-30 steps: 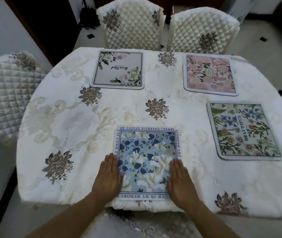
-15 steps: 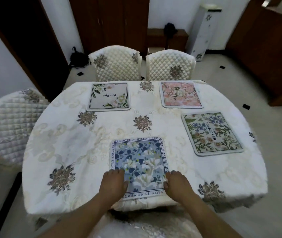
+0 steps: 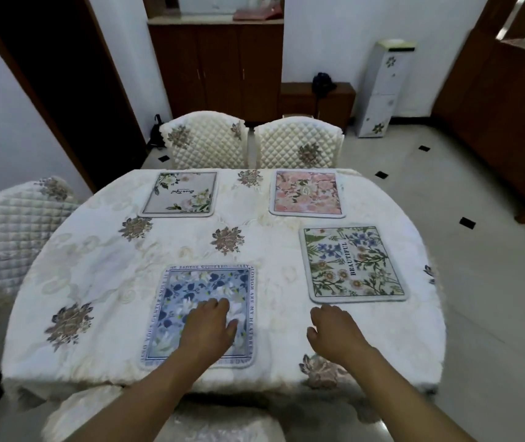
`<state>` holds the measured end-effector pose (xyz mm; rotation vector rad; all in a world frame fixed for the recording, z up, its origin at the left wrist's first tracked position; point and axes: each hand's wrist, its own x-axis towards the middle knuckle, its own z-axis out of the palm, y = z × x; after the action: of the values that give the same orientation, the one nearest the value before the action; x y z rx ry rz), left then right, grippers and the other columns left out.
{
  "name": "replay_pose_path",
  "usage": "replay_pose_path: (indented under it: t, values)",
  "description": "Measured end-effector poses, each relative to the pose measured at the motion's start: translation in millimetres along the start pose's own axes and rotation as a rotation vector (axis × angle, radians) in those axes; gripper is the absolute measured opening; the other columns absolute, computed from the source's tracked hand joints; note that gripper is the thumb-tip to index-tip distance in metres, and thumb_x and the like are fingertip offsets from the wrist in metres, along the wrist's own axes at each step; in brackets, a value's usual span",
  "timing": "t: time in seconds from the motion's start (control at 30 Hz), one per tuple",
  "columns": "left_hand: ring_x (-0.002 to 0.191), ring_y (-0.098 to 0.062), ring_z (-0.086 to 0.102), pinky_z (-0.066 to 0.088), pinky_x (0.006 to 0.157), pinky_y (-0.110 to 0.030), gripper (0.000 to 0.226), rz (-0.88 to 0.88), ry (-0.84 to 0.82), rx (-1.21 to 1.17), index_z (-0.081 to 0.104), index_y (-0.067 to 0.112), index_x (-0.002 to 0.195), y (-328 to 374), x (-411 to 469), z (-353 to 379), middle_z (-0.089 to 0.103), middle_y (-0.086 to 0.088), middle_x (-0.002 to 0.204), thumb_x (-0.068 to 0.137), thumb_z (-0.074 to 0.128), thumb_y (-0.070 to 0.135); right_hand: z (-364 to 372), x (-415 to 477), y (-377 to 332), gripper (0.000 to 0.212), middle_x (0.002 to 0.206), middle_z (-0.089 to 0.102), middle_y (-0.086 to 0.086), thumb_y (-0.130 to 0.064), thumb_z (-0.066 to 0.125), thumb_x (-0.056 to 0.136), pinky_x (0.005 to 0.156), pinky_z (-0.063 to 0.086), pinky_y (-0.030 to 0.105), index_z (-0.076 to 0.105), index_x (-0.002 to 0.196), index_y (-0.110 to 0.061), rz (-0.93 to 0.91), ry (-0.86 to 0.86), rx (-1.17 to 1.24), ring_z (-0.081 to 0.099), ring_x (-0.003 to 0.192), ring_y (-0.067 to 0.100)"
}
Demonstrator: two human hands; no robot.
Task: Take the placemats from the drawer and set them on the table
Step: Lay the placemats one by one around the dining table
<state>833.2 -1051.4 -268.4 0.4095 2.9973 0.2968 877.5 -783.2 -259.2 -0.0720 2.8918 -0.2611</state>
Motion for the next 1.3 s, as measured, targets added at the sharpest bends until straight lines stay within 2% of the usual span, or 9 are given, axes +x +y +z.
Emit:
replay_pose_path:
  t: [0.2, 0.3, 0.47, 0.6, 0.7, 0.9, 1.07, 1.2, 1.3]
  values:
    - [0.098, -0.029, 0.056, 0.043, 0.080, -0.039, 0.036, 0.026, 0.016, -0.003, 0.055, 0.015, 0.116, 58.6, 2.0, 3.4, 0.060, -0.008, 0.105, 0.093, 0.049, 0.042, -22.0, -17.7, 57.5, 0.016, 0.085, 0.046, 0.002, -0.032, 0.044, 0.091, 0.068, 0.033, 0.034, 0.042, 0.083, -0.019, 0.043, -0.002, 0.003, 0.049, 0.082, 0.024]
    - [0.095, -0.029, 0.057, 0.041, 0.076, -0.038, 0.032, 0.072, 0.034, -0.017, 0.055, 0.015, 0.111, 73.0, 13.1, 2.2, 0.060, -0.007, 0.101, 0.092, 0.051, 0.041, -31.0, -22.6, 69.5, 0.016, 0.083, 0.040, 0.000, -0.032, 0.044, 0.092, 0.068, 0.032, 0.034, 0.039, 0.083, -0.019, 0.082, 0.032, -0.004, 0.046, 0.079, 0.024]
    - [0.082, -0.031, 0.059, 0.043, 0.067, -0.037, 0.030, 0.199, 0.055, -0.007, 0.058, 0.014, 0.100, 93.9, 35.9, 6.4, 0.061, -0.008, 0.088, 0.088, 0.055, 0.041, -37.2, -40.3, 87.9, 0.014, 0.090, 0.051, 0.004, -0.033, 0.043, 0.093, 0.070, 0.034, 0.034, 0.042, 0.087, -0.020, 0.153, 0.043, 0.009, 0.052, 0.086, 0.025]
    - [0.087, -0.031, 0.059, 0.044, 0.071, -0.038, 0.030, 0.233, 0.064, -0.006, 0.059, 0.014, 0.103, 122.5, 51.6, 11.7, 0.062, -0.008, 0.092, 0.088, 0.054, 0.040, -41.4, -49.0, 119.3, 0.016, 0.101, 0.059, 0.006, -0.033, 0.043, 0.093, 0.071, 0.034, 0.034, 0.049, 0.092, -0.018, 0.192, 0.051, -0.013, 0.056, 0.093, 0.027]
    - [0.083, -0.031, 0.059, 0.045, 0.068, -0.037, 0.029, 0.231, 0.048, 0.020, 0.061, 0.014, 0.100, 145.8, 57.3, 16.7, 0.063, -0.008, 0.088, 0.086, 0.057, 0.039, -44.9, -46.6, 148.2, 0.016, 0.095, 0.056, 0.007, -0.032, 0.043, 0.093, 0.070, 0.033, 0.034, 0.051, 0.092, -0.017, 0.195, 0.037, -0.007, 0.053, 0.088, 0.026]
    - [0.079, -0.029, 0.059, 0.045, 0.066, -0.038, 0.026, 0.092, 0.065, 0.097, 0.061, 0.016, 0.096, 198.3, 79.5, 38.2, 0.063, -0.005, 0.084, 0.084, 0.060, 0.040, -55.9, -15.3, 223.1, 0.023, 0.075, 0.036, -0.001, -0.028, 0.042, 0.090, 0.066, 0.030, 0.034, 0.031, 0.070, -0.024, 0.050, 0.010, 0.002, 0.047, 0.081, 0.027]
    - [0.069, -0.027, 0.060, 0.045, 0.059, -0.036, 0.024, -0.055, 0.022, 0.139, 0.063, 0.018, 0.090, 269.9, 80.3, 62.9, 0.062, -0.003, 0.074, 0.076, 0.068, 0.037, -74.0, 13.1, 299.9, 0.014, 0.092, 0.053, 0.010, -0.026, 0.042, 0.093, 0.068, 0.031, 0.035, 0.052, 0.091, -0.016, -0.138, -0.027, -0.095, 0.055, 0.090, 0.030]
    - [0.079, -0.029, 0.060, 0.045, 0.064, -0.037, 0.027, -0.167, 0.001, 0.107, 0.062, 0.016, 0.097, 314.8, 70.6, 66.6, 0.064, -0.005, 0.083, 0.083, 0.059, 0.039, -91.4, 39.3, 330.1, 0.010, 0.079, 0.037, 0.002, -0.024, 0.042, 0.092, 0.068, 0.032, 0.035, 0.039, 0.085, -0.018, -0.266, -0.089, -0.122, 0.049, 0.084, 0.028]
    - [0.088, -0.029, 0.058, 0.044, 0.072, -0.038, 0.030, -0.272, 0.034, 0.069, 0.058, 0.015, 0.105, 325.7, 63.7, 64.0, 0.063, -0.007, 0.094, 0.089, 0.051, 0.040, -101.0, 69.5, 326.5, 0.011, 0.075, 0.036, 0.001, -0.024, 0.042, 0.092, 0.066, 0.033, 0.034, 0.041, 0.082, -0.018, -0.370, -0.106, -0.155, 0.045, 0.077, 0.027]
